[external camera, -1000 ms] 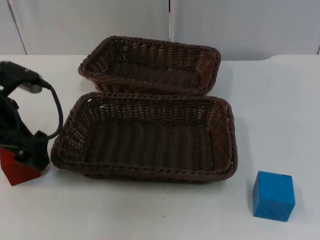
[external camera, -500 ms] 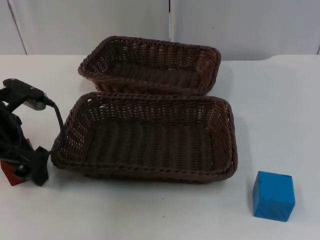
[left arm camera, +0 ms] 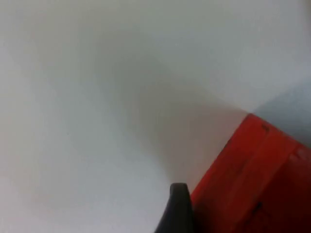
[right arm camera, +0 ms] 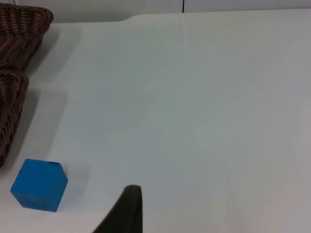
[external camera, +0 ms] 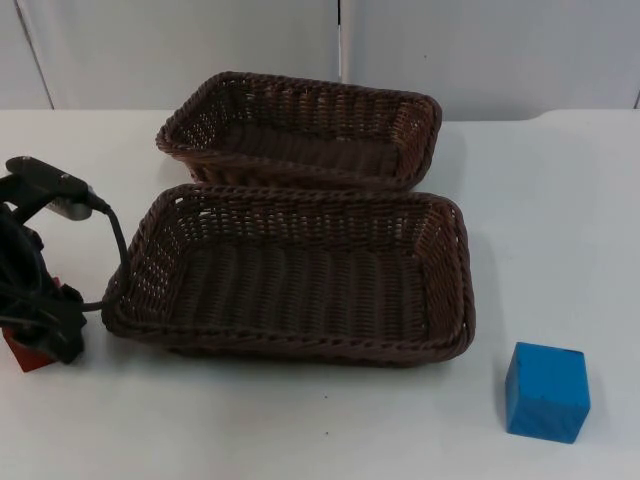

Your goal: Pick up one cube with the left hand and place it into the upper basket. Pick up one cube with the right hand and place it into the lower basket.

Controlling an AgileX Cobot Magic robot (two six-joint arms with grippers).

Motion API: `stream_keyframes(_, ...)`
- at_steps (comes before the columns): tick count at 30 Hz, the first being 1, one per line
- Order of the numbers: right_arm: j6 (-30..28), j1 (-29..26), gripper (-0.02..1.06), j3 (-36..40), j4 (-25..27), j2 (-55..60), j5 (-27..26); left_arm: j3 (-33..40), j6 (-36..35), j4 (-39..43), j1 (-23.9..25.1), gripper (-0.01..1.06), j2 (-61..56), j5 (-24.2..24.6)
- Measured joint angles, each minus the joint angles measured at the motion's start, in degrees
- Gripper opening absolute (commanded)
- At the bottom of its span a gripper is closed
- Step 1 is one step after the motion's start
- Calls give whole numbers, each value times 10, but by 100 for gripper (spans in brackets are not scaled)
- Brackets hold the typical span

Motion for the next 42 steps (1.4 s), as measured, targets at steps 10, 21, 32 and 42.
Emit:
stream_keyframes(10, 0, 0, 104, 0, 0, 0, 0, -1, -1, 2, 0, 0, 0, 15)
stream_keyframes(21, 0, 0, 104, 0, 0, 0, 0, -1, -30, 2, 0, 0, -27, 77)
stream_keyframes(32, 0, 0, 104, 0, 0, 0, 0, -1, -46, 2, 0, 0, -123, 121)
stream_keyframes(42, 0, 0, 104, 0, 0, 0, 0, -1, -53, -40, 0, 0, -216, 132)
